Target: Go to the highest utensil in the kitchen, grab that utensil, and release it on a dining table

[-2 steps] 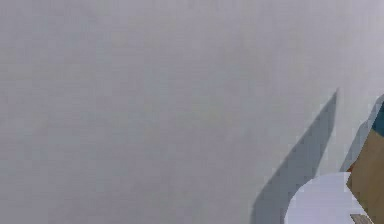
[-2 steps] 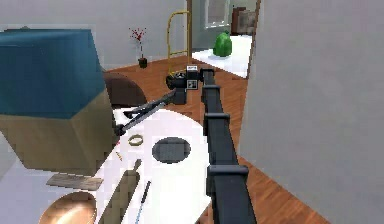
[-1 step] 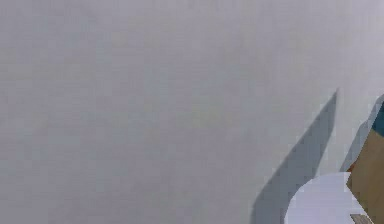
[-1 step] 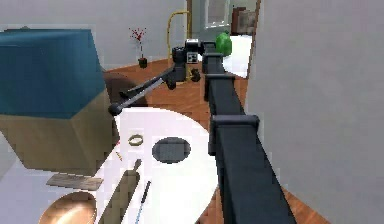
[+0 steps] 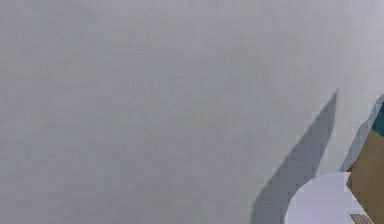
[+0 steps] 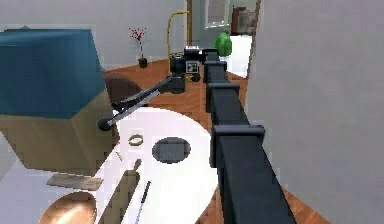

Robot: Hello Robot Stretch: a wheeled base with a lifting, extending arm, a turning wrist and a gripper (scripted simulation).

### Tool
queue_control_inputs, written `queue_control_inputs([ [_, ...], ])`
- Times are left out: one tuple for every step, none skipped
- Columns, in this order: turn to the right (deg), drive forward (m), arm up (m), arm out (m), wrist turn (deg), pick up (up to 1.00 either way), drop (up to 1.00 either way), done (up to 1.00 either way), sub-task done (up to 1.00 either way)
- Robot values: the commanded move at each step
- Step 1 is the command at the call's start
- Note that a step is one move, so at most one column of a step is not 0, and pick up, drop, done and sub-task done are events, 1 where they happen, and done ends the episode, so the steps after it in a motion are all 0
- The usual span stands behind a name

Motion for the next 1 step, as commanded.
queue_control_inputs([
  [0.0, 0.0, 0.0, 0.0, 0.0, 0.0, 0.0, 1.0, 0.0],
])
